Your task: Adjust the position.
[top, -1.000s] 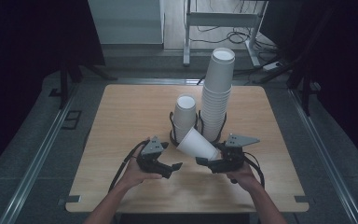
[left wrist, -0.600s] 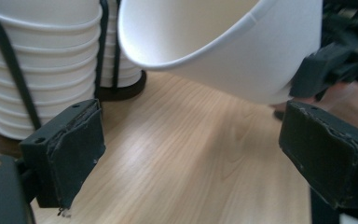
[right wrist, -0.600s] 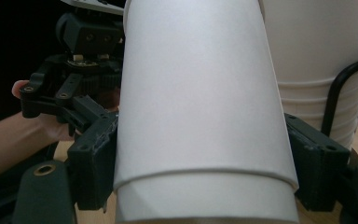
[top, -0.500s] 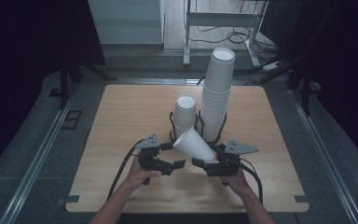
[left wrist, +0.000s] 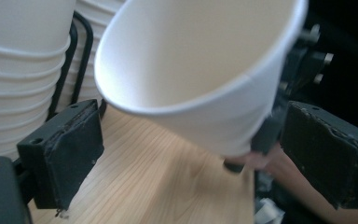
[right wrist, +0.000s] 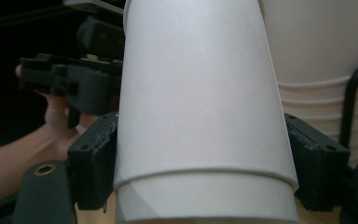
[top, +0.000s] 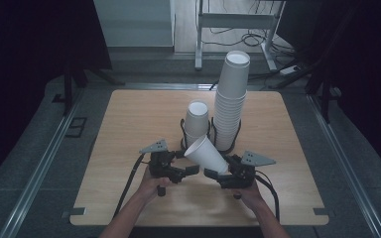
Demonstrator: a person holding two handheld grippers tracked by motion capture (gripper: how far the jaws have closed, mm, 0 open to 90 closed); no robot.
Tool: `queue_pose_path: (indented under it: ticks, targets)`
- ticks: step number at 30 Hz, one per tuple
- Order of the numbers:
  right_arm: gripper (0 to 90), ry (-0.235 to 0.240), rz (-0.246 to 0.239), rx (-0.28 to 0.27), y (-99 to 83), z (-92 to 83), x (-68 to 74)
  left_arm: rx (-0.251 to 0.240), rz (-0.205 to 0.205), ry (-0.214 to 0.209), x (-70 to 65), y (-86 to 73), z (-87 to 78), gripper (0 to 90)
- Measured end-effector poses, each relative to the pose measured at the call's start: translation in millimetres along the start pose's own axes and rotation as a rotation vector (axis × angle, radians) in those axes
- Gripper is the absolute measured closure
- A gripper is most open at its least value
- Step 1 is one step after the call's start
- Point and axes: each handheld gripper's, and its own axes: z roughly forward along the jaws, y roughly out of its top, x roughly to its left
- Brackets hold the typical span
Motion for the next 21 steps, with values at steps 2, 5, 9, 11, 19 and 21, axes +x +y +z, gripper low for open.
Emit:
queue_pose_path:
  ticks: [2,5,9,11,19,21]
  targets:
    - [22.1,0.014,0.000,-0.002,-0.2,2.4,1.8,-0.012,-0.019,-0.022,0.6,2.6,3.4,5.4]
    - [22.1,0.022,-0.014,0.019,-2.9,7.4,4.6,-0.042,-0.042,-0.040,0.8,6.0,8.5,5.4]
    - [22.2,0.024,-0.012,0.024,-5.4,11.2,5.4,-0.053,-0.046,-0.053,0.7,7.2,15.2,8.5]
    - [22.2,0.022,-0.013,0.027,-5.4,11.6,4.7,-0.057,-0.046,-0.051,0.6,7.0,16.5,10.3]
    - [21.8,0.017,-0.013,0.044,-4.9,10.6,2.5,-0.067,-0.032,-0.053,1.8,5.3,18.5,12.7]
    - [21.4,0.018,-0.016,0.050,-4.8,10.5,2.4,-0.068,-0.022,-0.056,1.6,4.8,18.7,13.1]
